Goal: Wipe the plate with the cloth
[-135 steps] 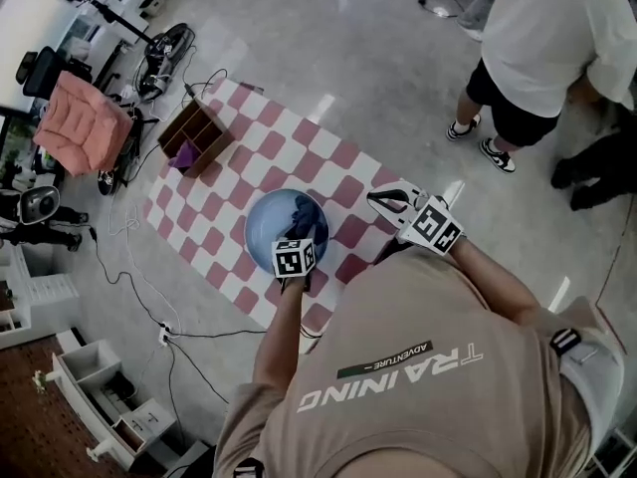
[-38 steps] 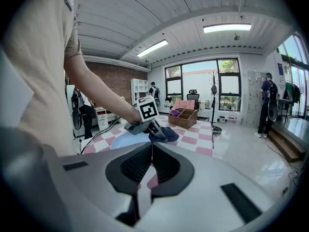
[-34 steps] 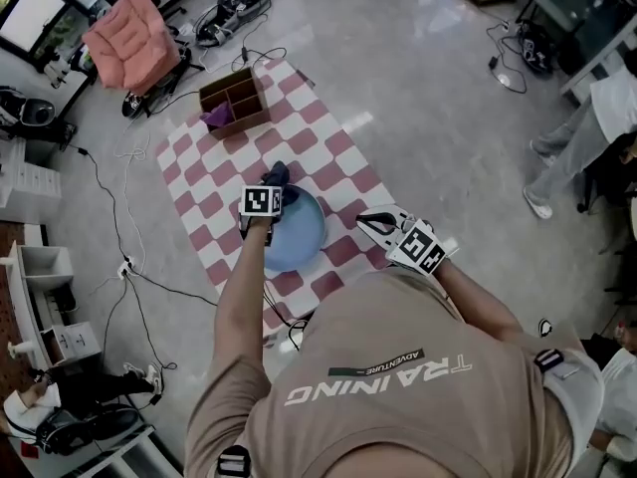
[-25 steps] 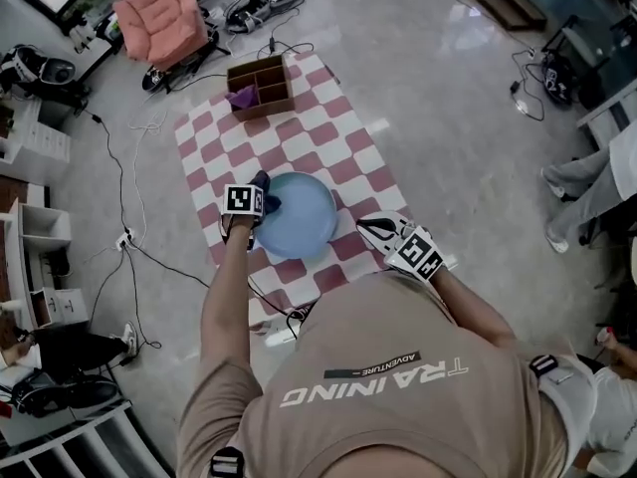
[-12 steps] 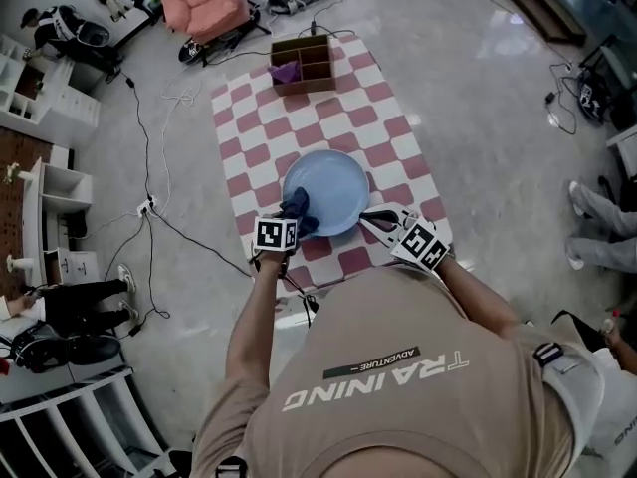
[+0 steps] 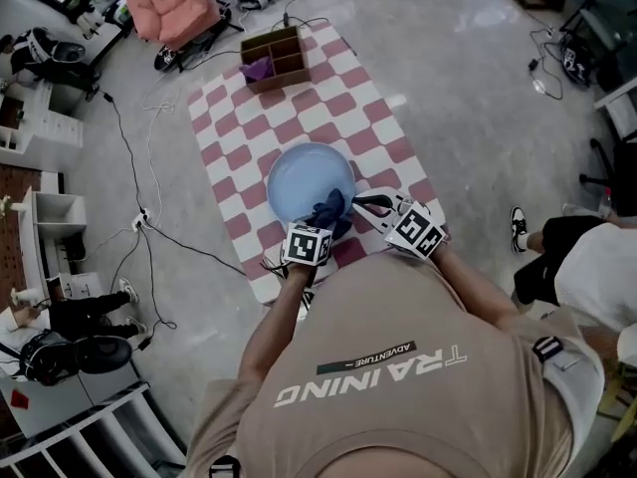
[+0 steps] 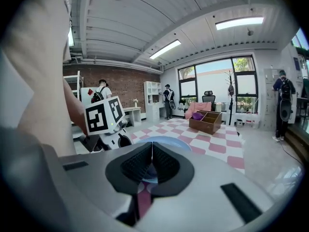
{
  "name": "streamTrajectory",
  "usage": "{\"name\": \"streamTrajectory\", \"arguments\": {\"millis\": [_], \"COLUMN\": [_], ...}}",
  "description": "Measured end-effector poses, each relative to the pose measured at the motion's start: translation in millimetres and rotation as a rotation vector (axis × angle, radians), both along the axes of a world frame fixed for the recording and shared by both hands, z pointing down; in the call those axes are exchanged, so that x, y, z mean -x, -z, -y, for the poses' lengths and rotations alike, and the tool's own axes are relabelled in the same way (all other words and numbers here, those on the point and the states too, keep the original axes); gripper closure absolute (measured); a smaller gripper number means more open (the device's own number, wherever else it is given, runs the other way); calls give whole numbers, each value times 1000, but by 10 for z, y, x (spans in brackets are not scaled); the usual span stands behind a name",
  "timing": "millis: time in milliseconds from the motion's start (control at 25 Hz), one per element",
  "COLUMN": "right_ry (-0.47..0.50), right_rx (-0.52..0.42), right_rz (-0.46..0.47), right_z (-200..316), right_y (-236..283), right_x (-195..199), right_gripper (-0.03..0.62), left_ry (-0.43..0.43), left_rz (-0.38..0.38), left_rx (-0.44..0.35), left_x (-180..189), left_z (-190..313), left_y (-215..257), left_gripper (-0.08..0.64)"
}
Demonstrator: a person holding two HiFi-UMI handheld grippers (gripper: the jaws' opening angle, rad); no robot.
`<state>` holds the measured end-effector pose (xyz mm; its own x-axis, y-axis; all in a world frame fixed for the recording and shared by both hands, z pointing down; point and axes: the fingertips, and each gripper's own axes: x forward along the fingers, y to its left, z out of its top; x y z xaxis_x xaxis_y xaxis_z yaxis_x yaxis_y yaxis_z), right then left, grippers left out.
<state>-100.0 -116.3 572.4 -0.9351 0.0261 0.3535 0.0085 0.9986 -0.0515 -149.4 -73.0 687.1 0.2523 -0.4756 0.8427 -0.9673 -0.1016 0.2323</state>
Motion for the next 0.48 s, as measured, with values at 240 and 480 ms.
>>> {"name": "streamTrajectory", "arguments": {"millis": [240,480], "right_ry": [-120,-227], "right_rx": [-1,-1], "right_rz": [8,3], "right_z": [292,517], "right_y": [-15,-17], "right_x": [-252,-545], "right_gripper": [574,574], "left_ry": [-107,-113], "left_rz": [-4,-11], "left_rx": [-13,-10], "left_x": [-312,-316], "left_z": [528,974], "left_y": [-60,25], "left_gripper": [414,414]}}
